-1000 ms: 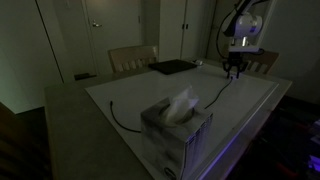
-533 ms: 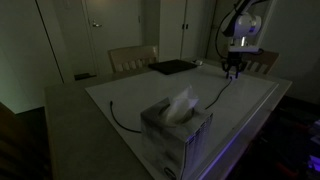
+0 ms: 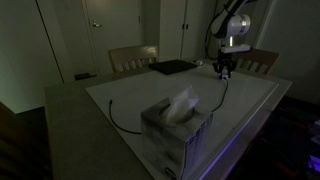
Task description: Coil up the phone charger
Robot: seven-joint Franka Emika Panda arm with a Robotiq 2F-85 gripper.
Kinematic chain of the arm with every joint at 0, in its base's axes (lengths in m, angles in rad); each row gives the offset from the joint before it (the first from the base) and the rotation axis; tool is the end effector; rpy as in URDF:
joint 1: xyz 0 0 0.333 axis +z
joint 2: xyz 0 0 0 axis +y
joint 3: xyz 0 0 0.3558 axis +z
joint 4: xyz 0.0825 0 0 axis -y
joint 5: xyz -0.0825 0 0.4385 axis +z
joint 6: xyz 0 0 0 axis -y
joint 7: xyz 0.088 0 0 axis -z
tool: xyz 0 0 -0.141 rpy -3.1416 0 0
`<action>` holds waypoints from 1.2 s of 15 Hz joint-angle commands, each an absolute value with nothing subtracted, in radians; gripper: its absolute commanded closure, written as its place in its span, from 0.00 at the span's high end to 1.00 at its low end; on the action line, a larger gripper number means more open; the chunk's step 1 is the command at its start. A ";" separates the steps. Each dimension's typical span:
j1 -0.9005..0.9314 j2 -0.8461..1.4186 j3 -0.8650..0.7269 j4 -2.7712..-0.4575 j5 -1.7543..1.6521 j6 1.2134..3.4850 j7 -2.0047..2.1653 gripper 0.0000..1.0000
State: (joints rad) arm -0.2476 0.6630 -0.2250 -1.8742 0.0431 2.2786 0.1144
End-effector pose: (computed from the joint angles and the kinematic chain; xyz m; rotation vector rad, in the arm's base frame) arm 0.5822 -0.2974 0.0999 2.9161 -0.8854 -0.3944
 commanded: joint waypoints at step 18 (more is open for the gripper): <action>-0.124 0.650 -0.145 -1.898 -0.171 2.393 -0.068 0.51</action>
